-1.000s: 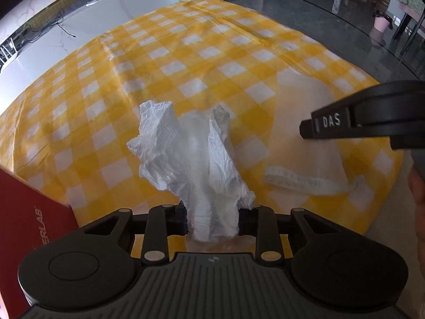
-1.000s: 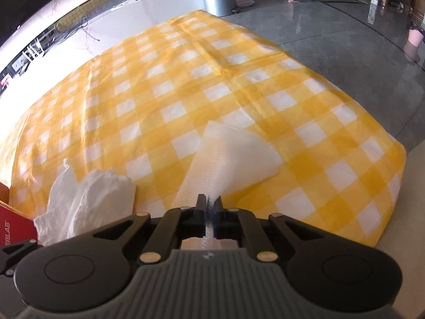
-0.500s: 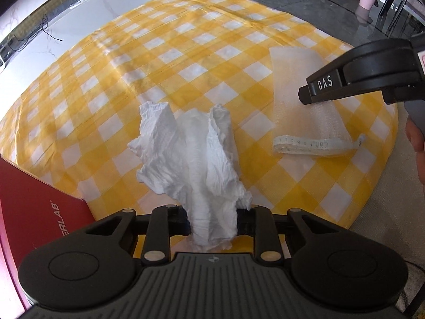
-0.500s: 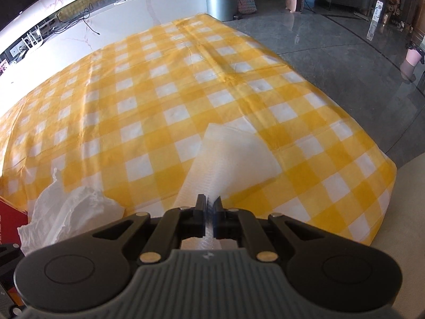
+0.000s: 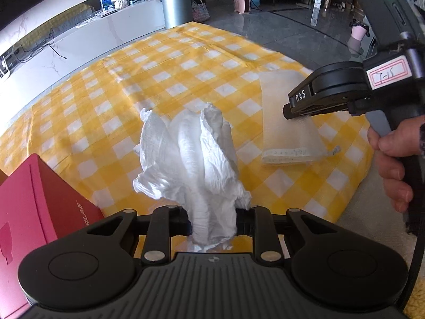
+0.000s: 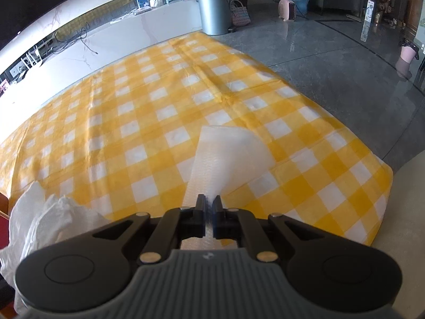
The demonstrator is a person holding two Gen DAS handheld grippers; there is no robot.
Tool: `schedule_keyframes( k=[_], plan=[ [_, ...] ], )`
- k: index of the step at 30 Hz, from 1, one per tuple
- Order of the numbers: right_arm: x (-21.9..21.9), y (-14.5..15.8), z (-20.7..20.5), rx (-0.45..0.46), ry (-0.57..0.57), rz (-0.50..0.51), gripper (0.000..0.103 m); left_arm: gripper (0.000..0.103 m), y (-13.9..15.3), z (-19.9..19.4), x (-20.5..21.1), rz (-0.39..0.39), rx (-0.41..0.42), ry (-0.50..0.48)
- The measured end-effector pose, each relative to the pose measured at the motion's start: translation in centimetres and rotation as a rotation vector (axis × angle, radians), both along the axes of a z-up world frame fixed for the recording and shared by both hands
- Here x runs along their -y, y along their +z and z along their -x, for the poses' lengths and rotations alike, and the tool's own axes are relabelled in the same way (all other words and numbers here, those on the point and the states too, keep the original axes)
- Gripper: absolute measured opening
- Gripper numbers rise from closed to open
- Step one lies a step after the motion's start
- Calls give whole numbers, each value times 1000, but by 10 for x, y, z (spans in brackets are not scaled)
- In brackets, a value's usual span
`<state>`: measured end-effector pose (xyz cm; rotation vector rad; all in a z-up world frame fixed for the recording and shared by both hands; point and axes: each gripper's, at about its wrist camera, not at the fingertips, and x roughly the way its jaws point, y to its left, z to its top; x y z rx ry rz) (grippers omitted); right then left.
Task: Organize soft objects
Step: 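Carry the white mesh pad and crumpled white cloth in both tools over the box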
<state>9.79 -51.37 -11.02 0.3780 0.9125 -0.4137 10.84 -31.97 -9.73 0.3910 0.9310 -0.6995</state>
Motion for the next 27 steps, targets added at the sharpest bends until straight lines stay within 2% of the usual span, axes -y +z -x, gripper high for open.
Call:
schedule_keyframes(
  k=[6,14,20,23,27],
  plan=[
    [-2,10,4,31,-20,11,2,27,28,10,-12,54,71,5],
    [-5,30,10,124,-57,7,2,27,68,11,-26,155,159,10],
    [2,39,7,208,-113,-81,2,27,91,-12,-46,199,210,66],
    [1,47,-12,226,-104,-119,2,27,97,-28,-61,201,227,109],
    [-10,59,-48,272,-79,-222,2,27,97,-51,-83,184,228,184]
  ],
)
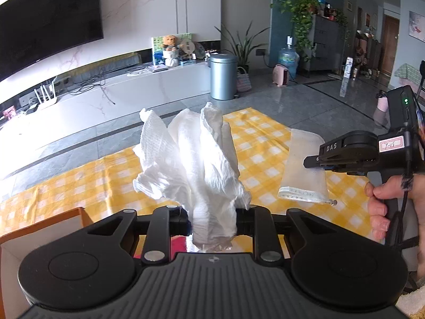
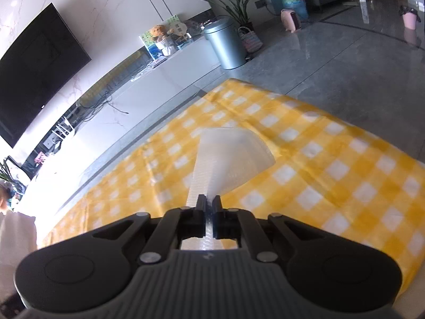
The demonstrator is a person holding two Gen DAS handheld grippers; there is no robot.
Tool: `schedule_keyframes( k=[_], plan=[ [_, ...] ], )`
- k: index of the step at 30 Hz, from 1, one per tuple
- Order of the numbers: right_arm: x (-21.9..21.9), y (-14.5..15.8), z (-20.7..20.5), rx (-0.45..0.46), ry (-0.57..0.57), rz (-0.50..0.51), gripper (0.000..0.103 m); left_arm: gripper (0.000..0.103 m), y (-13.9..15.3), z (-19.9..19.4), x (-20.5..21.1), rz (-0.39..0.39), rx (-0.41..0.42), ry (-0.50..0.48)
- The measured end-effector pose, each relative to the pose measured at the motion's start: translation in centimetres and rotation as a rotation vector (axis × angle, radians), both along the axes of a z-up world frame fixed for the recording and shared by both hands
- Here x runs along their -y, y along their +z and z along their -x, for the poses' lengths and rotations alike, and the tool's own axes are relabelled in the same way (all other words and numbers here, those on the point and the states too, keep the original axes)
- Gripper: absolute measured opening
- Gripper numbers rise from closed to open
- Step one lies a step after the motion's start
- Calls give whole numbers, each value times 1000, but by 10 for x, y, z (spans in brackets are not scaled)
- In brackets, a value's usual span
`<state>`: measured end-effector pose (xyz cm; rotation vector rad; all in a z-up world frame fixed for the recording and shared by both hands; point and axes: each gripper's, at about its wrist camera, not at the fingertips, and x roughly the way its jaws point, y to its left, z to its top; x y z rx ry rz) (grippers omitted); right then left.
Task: Organize soft objects
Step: 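Carry the white mesh pad and crumpled white cloth in both tools over the box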
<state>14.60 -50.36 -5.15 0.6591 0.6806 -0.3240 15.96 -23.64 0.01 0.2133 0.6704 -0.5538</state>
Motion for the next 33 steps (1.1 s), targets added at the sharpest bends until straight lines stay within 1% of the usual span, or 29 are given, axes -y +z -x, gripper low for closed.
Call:
schedule_keyframes(
  k=[2,5,7,9,13,16,17,18,20,21,24,27,28,30,33],
  plan=[
    [-14,6,-25,6,42,-26,1,27,2,-16,-15,8,-35,41],
    [-44,14,-64,-27,144,-21,1,27,6,-42,-44,39,-95,114],
    [-66,18,-85,-49,194,-15,1,27,9,-56,-65,56,-109,163],
    [-87,24,-97,-52,224,-6,1,27,10,-63,-89,69,-115,214],
    [-127,35,-106,-10,319,-29,0,27,13,-81,-138,110,-128,308],
    [-159,43,-109,22,381,-47,0,27,13,-83,-171,125,-128,363],
    [-167,46,-108,39,397,-70,0,27,14,-83,-182,129,-118,372],
    [-178,48,-106,66,432,-126,0,27,14,-84,-191,123,-101,373],
    [-197,54,-103,104,502,-202,0,27,13,-77,-210,108,-70,398],
    [-211,59,-100,115,536,-212,0,27,11,-74,-219,109,-71,412],
    [-247,68,-93,120,630,-193,0,27,5,-62,-248,185,-113,455],
    [-284,74,-85,106,744,-171,0,27,-1,-43,-271,232,-99,489],
    [-298,75,-81,94,781,-156,0,27,-3,-34,-278,256,-93,507],
    [-321,75,-75,58,845,-102,0,27,-7,-23,-285,297,-101,500],
    [-356,65,-61,-31,957,1,0,27,-12,-8,-289,358,-102,487]
  ],
)
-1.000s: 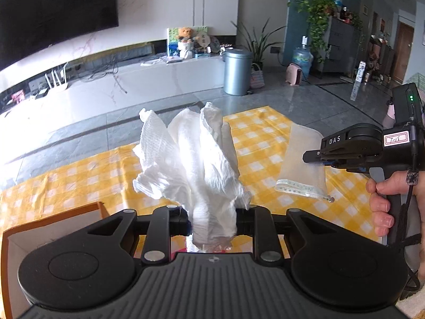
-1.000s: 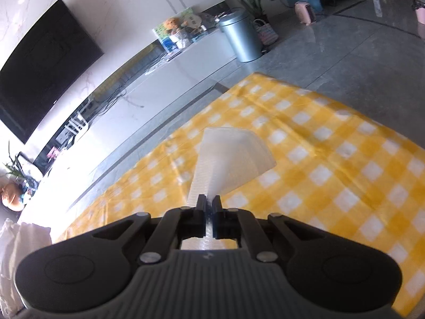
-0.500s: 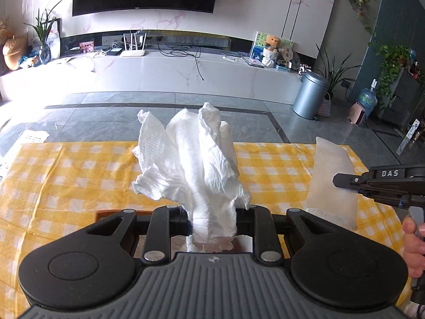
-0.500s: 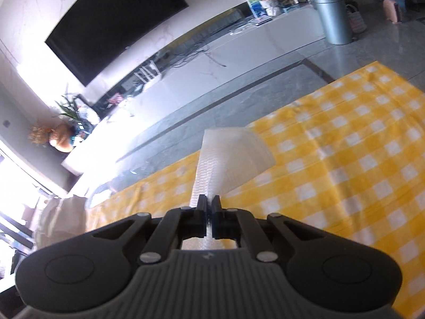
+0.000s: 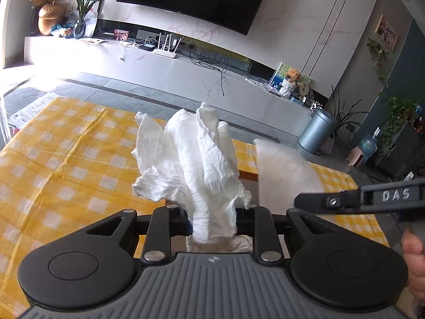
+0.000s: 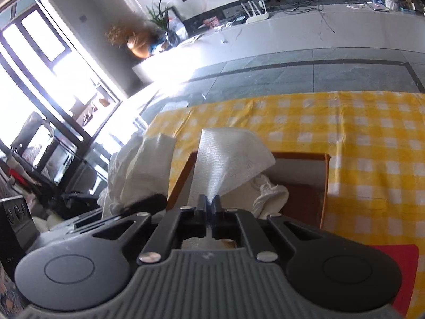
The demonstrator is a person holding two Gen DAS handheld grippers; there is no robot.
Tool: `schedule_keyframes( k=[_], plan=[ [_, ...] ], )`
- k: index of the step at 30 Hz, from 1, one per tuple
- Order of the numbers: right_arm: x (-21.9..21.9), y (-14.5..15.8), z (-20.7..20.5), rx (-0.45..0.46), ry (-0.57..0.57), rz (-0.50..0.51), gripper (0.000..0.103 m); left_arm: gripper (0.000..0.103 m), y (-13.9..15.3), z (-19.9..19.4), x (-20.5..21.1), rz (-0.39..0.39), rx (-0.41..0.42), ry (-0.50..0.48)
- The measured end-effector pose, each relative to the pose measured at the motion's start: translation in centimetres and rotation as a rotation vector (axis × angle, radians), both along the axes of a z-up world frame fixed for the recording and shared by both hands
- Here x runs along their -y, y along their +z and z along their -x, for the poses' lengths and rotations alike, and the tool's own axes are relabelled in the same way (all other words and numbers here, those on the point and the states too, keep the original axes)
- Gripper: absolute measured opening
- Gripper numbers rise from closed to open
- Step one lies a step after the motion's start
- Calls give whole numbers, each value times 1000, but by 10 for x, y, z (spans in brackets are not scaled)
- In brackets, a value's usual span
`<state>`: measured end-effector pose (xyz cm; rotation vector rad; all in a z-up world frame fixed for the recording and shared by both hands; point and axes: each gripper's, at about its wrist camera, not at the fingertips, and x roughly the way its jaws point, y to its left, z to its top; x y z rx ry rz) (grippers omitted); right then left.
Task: Organize soft objects
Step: 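Carry the white mesh pad and crumpled white cloth in both tools over the box, then open the right tool to drop the pad while the left releases the cloth into the box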
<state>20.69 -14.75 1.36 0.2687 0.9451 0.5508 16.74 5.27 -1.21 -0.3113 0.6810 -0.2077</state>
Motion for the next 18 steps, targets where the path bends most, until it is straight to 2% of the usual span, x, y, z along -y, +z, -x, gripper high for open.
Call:
schedule_keyframes(
  k=[3,7,12,18],
  plan=[
    [-27,-21,16,-50,109,174,1,27,0,9,-2,20,38,-10],
    [-41,-51,29,-93,137,407,1,27,-1,12,-7,53,55,-40],
    [-63,-82,41,-14,151,736,1,27,-7,14,-23,80,45,-38],
    [-81,-125,31,-38,198,932,0,27,-6,15,-37,113,44,2]
  ],
)
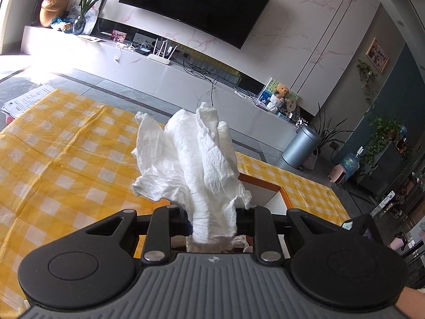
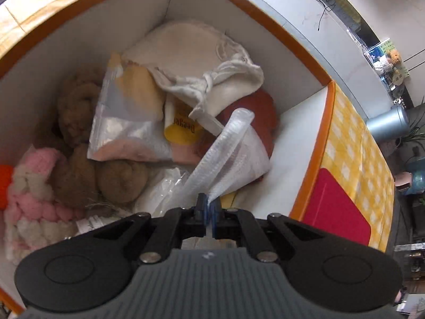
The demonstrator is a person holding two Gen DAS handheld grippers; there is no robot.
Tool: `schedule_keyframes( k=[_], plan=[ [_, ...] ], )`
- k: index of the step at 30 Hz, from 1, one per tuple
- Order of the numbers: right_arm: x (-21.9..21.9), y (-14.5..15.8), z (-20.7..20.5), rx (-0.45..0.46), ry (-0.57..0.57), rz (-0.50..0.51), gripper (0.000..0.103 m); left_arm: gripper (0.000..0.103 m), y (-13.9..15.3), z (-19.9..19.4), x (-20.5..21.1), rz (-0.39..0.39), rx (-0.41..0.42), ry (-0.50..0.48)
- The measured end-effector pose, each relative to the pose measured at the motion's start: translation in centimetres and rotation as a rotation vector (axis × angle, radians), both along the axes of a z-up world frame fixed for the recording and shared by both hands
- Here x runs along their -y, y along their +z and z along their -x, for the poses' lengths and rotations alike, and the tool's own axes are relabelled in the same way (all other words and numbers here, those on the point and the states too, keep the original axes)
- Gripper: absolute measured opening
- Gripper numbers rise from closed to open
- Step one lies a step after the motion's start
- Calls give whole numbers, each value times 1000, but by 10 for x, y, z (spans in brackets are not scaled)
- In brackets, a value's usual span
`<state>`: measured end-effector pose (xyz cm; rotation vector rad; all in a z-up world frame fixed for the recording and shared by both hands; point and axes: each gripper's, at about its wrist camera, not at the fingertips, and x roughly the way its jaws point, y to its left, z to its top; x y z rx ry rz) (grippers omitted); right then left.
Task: Organize soft objects
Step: 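Open the right tool to drop the pad while the left releases the cloth into the box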
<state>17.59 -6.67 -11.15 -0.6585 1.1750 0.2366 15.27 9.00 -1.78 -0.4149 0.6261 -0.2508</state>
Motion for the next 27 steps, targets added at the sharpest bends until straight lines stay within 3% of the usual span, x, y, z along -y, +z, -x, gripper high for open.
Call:
schedule_keyframes(
  k=[3,8,14,17,18,20,21,22,25,27],
  plan=[
    [-2,-14,-8,-45,-10,16,0,27,-3,-2,-8,31,-10,8],
    [1,-30,-30,-60,-27,33,1,27,-3,-5,-7,19,-12,9],
    [3,-25,-44,-51,-40,18,2,27,-3,-6,-2,-12,-10,8],
    [-1,-7,-29,29,-2,-9,19,27,2,-6,-6,-15,5,20],
    [-6,-1,-21,71,31,-1,29,27,3,-6,-7,-12,9,23],
    [-14,7,-7,135,103,76,56,27,5,-5,-7,-13,12,25],
    [-16,11,-2,190,129,127,85,27,5,-4,-6,-16,12,24],
    [-18,17,6,262,186,145,98,27,5,-4,-5,-21,12,22],
    [-12,33,12,340,184,172,100,27,6,-4,-1,-30,10,16],
    [-3,48,12,365,151,116,100,27,8,-4,3,-42,13,8]
  ],
)
